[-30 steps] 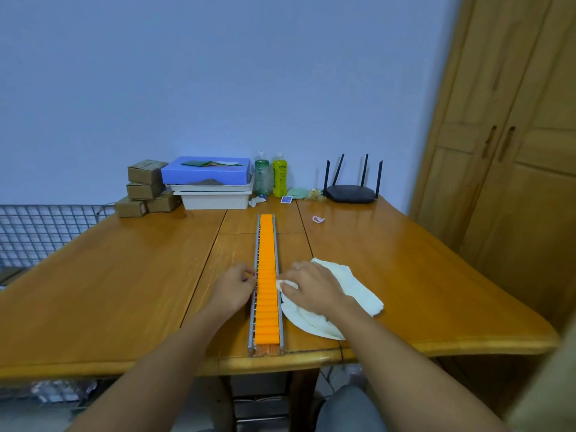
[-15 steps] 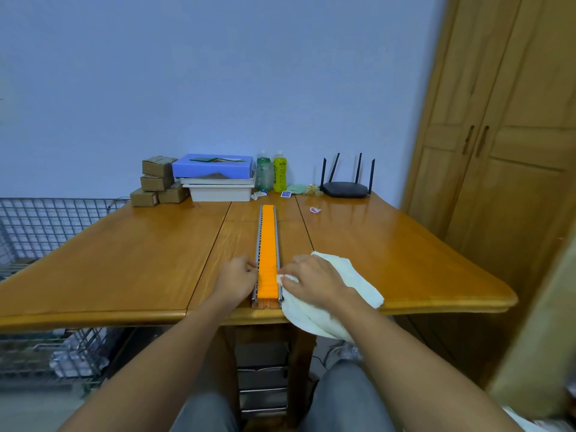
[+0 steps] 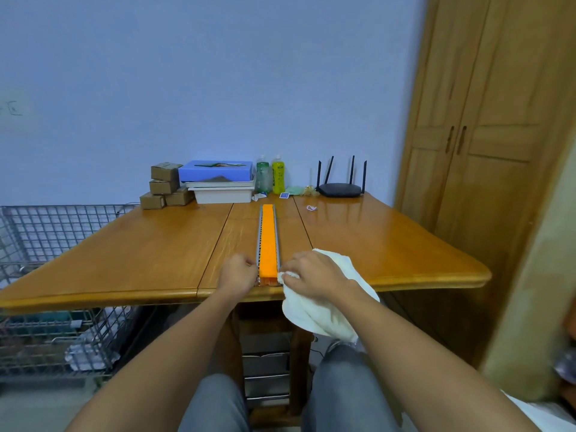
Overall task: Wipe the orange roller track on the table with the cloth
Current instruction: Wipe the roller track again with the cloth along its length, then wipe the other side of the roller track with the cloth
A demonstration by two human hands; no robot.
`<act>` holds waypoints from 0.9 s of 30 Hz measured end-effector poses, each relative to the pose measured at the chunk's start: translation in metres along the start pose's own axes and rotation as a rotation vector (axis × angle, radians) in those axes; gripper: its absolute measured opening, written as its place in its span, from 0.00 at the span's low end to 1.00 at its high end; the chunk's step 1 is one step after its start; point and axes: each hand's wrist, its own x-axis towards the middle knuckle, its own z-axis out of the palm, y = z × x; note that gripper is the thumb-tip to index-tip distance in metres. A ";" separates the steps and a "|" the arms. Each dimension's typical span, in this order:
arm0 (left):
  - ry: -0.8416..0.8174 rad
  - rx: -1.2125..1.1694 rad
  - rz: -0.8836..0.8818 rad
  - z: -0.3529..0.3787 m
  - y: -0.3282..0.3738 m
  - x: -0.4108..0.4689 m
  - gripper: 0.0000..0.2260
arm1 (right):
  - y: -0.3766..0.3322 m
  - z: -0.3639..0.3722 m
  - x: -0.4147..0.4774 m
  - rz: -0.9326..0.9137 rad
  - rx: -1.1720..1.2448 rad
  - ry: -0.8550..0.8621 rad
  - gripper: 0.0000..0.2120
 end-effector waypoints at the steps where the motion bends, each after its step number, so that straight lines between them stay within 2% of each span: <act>1: 0.003 -0.002 -0.011 0.000 0.001 -0.003 0.07 | 0.000 -0.003 -0.001 0.008 0.002 0.006 0.17; 6: -0.013 -0.047 -0.029 0.000 0.004 -0.009 0.05 | 0.003 -0.026 0.006 0.119 0.061 0.134 0.16; 11: 0.004 -0.049 0.012 -0.007 0.012 -0.013 0.09 | 0.002 -0.050 0.025 0.274 0.253 0.277 0.15; 13: 0.004 -0.166 0.038 -0.012 0.019 -0.008 0.09 | 0.000 -0.059 0.036 0.324 0.356 0.317 0.15; 16: -0.032 -0.508 0.043 -0.030 0.037 0.002 0.11 | -0.006 -0.070 0.057 0.386 0.606 0.395 0.13; 19: -0.140 -0.784 0.114 -0.051 0.057 0.016 0.18 | -0.014 -0.078 0.083 0.427 0.837 0.483 0.13; 25: -0.443 -0.890 0.255 -0.069 0.081 0.053 0.29 | -0.022 -0.090 0.138 0.427 1.122 0.676 0.09; 27: -0.463 -0.948 0.251 -0.071 0.089 0.065 0.33 | -0.017 -0.091 0.156 0.448 1.260 0.682 0.06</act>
